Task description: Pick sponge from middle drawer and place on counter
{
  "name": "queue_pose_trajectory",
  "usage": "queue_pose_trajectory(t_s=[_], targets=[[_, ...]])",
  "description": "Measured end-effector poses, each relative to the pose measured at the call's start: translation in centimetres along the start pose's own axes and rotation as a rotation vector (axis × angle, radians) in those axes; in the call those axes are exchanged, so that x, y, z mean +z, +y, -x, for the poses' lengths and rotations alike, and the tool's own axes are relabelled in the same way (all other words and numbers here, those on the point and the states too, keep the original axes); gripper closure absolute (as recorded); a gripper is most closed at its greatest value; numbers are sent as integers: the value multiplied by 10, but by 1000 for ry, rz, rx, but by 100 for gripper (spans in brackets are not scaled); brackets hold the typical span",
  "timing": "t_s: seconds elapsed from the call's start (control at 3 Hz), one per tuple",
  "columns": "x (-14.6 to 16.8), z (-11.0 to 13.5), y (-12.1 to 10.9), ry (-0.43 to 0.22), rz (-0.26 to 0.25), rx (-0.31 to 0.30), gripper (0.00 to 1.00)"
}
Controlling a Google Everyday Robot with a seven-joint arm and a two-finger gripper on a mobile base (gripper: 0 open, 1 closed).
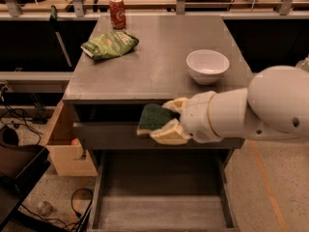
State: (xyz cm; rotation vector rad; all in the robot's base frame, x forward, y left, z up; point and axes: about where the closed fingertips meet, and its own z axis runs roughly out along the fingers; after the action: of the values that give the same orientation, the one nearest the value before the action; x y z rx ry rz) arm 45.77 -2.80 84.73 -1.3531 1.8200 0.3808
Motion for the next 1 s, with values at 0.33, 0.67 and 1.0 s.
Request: queue_pose_trajectory(t_s=[0.33, 0.67, 1.0], targets=[[4, 66, -26, -126, -61, -29, 100], [25, 88, -51, -202, -115, -85, 100], [24, 89, -51, -202, -114, -84, 100]])
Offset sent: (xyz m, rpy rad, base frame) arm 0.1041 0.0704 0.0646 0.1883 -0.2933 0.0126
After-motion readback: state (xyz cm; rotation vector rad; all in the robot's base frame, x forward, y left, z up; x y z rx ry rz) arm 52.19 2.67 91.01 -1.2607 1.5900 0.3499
